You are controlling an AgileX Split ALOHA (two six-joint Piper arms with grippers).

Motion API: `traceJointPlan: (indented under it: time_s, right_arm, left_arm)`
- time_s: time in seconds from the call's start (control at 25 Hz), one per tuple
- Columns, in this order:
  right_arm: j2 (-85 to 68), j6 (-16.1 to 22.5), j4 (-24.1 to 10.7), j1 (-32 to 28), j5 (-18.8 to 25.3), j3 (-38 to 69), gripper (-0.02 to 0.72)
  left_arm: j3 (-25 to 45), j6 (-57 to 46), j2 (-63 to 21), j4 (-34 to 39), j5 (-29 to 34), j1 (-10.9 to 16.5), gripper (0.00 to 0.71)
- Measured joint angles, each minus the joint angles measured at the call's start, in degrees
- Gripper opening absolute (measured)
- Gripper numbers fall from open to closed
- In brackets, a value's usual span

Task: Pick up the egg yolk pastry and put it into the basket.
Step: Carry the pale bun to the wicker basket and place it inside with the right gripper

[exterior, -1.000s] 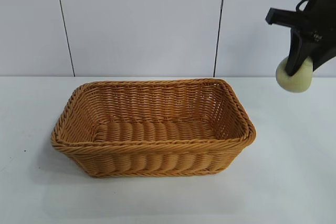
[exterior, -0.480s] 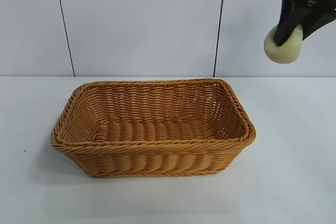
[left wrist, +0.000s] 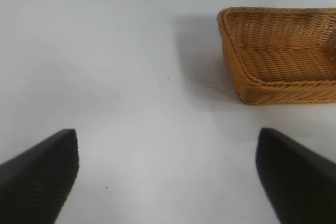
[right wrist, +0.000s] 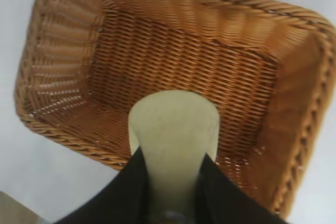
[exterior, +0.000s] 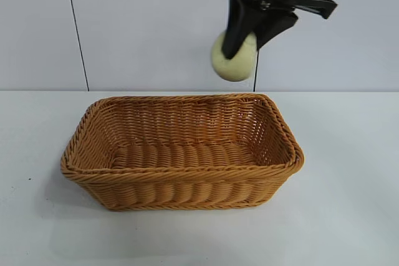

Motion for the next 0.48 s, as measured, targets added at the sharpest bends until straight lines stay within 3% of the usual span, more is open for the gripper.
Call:
traceJointPlan:
  time_s: [0.2,0.48]
  right_arm:
    - [2.3,1.3,-0.1,3.8,-4.0,0.0,0.136]
    - [10.5,3.2,-2.0,4.1,-10.4,0.0,0.136]
  left_arm:
    - [0.0,0.0,0.0,0.0,0.0,0.0,0.675]
    - [0.0,0.0,0.0,0.0,0.0,0.0,0.675]
